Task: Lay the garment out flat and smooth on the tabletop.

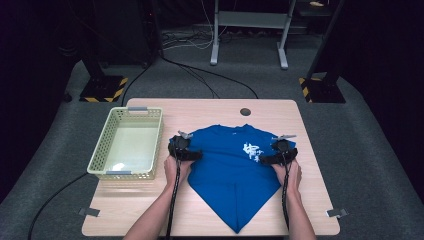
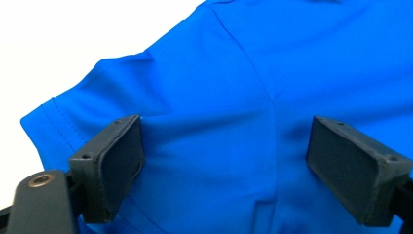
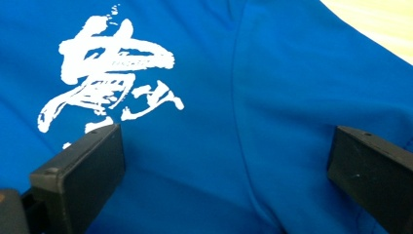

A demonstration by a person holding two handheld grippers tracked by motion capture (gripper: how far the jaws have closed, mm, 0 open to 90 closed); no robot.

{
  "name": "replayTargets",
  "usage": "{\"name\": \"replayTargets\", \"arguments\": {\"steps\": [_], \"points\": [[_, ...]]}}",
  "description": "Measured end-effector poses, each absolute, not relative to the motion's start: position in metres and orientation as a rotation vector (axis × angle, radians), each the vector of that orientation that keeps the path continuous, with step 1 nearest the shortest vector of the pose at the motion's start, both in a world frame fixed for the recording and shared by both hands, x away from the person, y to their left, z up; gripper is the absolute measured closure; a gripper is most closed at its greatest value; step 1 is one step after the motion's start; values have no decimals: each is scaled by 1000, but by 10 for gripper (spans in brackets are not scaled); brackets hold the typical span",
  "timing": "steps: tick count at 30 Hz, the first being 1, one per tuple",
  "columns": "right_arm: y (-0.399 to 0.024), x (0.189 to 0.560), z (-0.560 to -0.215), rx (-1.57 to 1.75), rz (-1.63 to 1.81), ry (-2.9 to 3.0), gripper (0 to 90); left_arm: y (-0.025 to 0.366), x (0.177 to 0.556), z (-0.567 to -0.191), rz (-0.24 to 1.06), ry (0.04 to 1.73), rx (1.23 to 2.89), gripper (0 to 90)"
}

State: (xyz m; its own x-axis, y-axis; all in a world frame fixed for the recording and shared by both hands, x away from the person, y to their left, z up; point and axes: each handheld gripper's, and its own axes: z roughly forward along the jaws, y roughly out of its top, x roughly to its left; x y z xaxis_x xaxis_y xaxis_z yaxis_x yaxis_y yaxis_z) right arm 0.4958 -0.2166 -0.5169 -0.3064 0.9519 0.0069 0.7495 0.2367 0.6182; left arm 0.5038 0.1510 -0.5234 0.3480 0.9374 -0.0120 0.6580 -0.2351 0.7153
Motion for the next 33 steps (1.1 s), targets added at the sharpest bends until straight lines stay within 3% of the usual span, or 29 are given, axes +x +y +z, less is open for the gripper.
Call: {"name": "replayTargets", "arguments": {"steps": [16,26,33], "points": [[-223,508,-516,1590,747,2128,0,163,521,-517,538,1423,1995,85],[-232,462,-498,1539,845,2084,0,154,468,-489,525,1268,1945,54],[-221,415,-501,1514,890,2103,0,129,416,-501,487,1133,2021,47]]}}
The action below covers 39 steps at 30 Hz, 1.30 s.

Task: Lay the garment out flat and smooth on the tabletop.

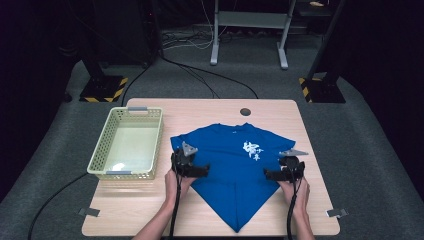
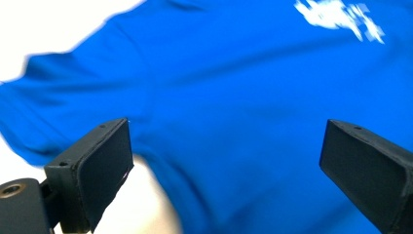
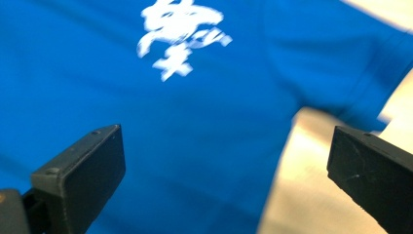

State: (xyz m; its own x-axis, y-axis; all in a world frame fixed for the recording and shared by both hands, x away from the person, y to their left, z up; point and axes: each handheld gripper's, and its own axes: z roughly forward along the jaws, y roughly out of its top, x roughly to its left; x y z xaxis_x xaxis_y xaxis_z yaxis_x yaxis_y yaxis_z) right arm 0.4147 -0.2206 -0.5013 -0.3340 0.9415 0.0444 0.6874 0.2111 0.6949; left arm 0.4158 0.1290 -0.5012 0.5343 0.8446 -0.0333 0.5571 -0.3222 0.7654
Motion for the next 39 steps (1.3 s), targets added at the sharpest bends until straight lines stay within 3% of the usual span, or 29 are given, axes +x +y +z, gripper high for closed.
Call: {"name": "replayTargets", "arguments": {"steps": [13,24,27,30,39], "points": [[-186,365,-502,1448,974,2130,18,115,395,-528,501,1108,2080,38],[-135,355,-506,1351,941,2238,151,115,397,-529,479,1102,2108,46],[-126,354,-510,1329,924,2260,227,115,397,-529,479,1102,2108,45],[-124,352,-509,1313,924,2244,316,115,397,-529,477,1102,2109,46],[-131,354,-497,1346,929,2225,434,115,397,-529,477,1101,2109,47]]}}
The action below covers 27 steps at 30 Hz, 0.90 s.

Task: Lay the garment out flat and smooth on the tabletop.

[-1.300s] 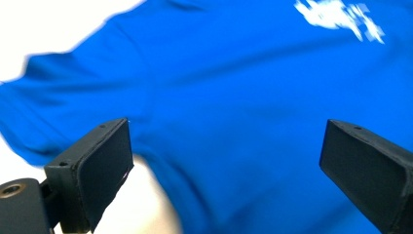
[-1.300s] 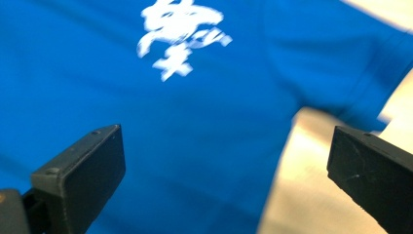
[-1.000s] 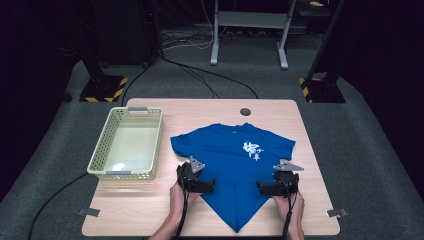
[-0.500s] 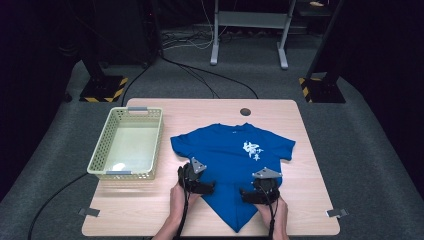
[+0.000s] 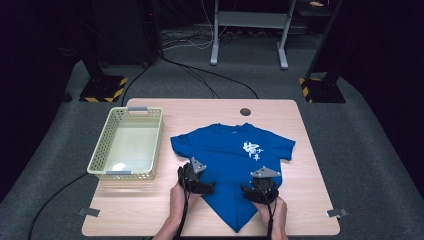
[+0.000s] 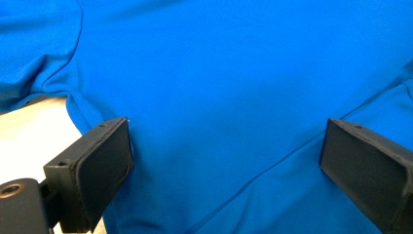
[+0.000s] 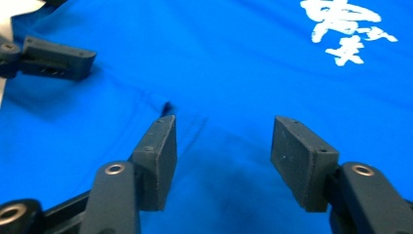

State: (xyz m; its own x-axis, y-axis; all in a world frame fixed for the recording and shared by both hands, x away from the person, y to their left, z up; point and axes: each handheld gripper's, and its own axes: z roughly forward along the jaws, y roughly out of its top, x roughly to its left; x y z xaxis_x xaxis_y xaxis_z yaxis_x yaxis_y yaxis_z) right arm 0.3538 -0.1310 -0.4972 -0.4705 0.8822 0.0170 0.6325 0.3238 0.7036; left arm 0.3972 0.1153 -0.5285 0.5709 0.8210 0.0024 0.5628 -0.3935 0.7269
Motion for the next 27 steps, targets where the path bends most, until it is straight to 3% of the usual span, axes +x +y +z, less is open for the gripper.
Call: {"name": "replayTargets", "arguments": {"steps": [7,19,27], "points": [[-104,358,-505,1293,912,2303,509,115,397,-529,475,1102,2108,47],[-114,360,-513,1331,935,2288,846,115,397,-529,476,1100,2108,51],[-117,356,-510,1324,967,2260,880,115,397,-529,478,1097,2108,53]]}}
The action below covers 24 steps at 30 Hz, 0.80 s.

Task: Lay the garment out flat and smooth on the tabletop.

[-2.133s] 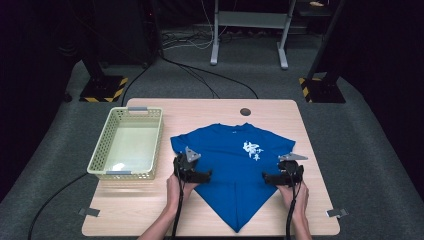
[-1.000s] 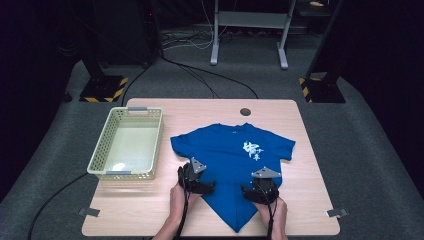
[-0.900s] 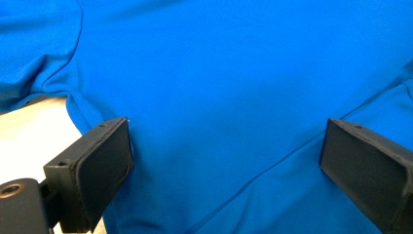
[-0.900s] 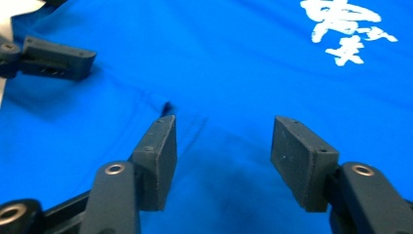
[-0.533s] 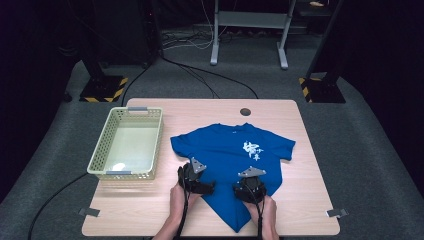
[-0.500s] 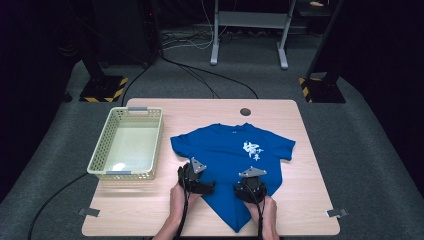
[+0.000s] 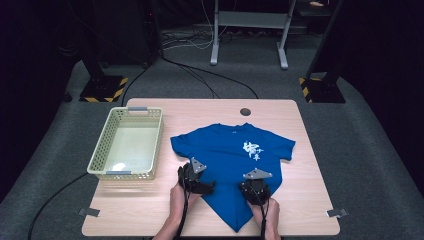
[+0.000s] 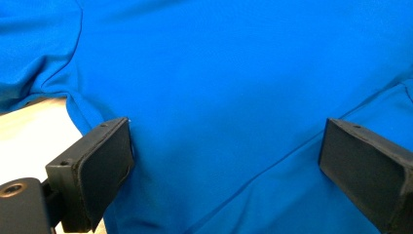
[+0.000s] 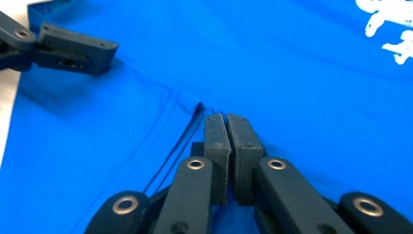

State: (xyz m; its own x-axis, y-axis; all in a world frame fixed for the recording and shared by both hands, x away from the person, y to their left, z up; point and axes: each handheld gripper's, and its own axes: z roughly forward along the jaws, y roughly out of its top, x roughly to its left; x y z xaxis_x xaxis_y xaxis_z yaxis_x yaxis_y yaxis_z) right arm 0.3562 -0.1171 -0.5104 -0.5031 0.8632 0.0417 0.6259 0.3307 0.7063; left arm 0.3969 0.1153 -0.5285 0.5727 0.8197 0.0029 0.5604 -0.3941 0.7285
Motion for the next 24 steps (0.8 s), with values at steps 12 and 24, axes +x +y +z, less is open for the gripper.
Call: {"name": "replayTargets", "arguments": {"steps": [12,24], "points": [[-133,344,-497,1328,1016,2196,881,115,397,-529,476,1098,2108,54],[-141,332,-489,1318,1026,2176,882,116,397,-529,475,1098,2108,54]]}}
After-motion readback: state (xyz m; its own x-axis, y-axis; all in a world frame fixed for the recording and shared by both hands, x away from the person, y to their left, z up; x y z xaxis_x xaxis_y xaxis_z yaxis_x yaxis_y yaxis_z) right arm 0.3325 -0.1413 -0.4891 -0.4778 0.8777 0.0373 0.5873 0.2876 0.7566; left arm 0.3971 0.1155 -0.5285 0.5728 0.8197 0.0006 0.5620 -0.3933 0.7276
